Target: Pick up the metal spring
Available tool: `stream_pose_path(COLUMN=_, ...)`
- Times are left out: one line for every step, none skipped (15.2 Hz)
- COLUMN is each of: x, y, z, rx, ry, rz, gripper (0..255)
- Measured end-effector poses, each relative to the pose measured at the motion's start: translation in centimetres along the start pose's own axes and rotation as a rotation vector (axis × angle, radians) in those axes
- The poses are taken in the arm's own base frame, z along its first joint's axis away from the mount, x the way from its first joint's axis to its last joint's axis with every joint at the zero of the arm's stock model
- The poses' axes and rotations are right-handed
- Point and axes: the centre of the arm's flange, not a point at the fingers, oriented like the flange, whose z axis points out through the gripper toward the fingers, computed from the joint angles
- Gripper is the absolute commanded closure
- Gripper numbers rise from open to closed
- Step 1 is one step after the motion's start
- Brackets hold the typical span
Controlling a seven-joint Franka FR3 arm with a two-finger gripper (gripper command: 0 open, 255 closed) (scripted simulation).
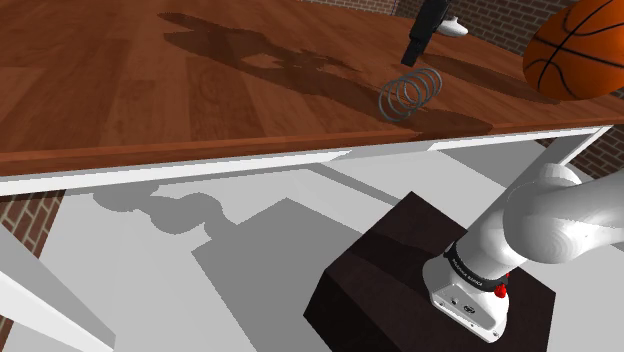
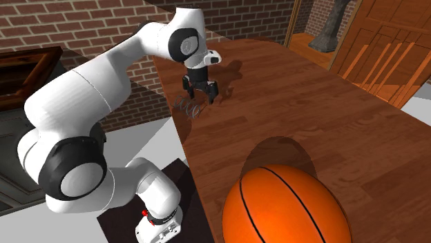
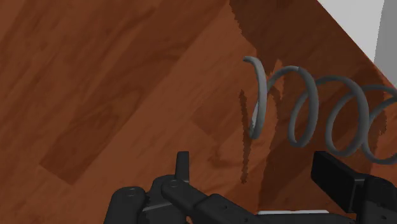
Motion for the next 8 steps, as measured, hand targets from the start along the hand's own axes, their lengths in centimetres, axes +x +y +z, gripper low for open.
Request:
stream_pose_path(x=0.1, y=-1.4, z=-0.4, rx=-0.014, ry=-0.013, rz=-0.025, gripper=0)
stream_pose_path(x=0.3, y=-2.8, z=-0.7, rx=-0.029, ry=-0.026, rz=-0.050, gripper=0)
stream_pose_path(x=0.6, y=-4.3, z=-1.0, rx=-0.042, ry=-0.037, rz=-0.073, gripper=0)
stream_pose_path(x=0.8, y=-5.0, z=-0.9, rx=-0.049, ry=-0.043, rz=-0.085, gripper=0)
stream_pose_path(x=0.9, y=-5.3, z=-0.6, rx=-0.052, ry=-0.047, rz=-0.091, gripper=0)
stream_pose_path(x=0.9, y=-5.4, z=-0.2, rx=-0.054, ry=-0.048, rz=-0.094, gripper=0)
stream_pose_path(x=0.9, y=-5.5, z=0.2, rx=-0.055, ry=-0.049, rz=-0.096, gripper=0)
stream_pose_path(x=0.9, y=-5.6, z=0.8, rx=-0.055, ry=-0.050, rz=-0.097, gripper=0)
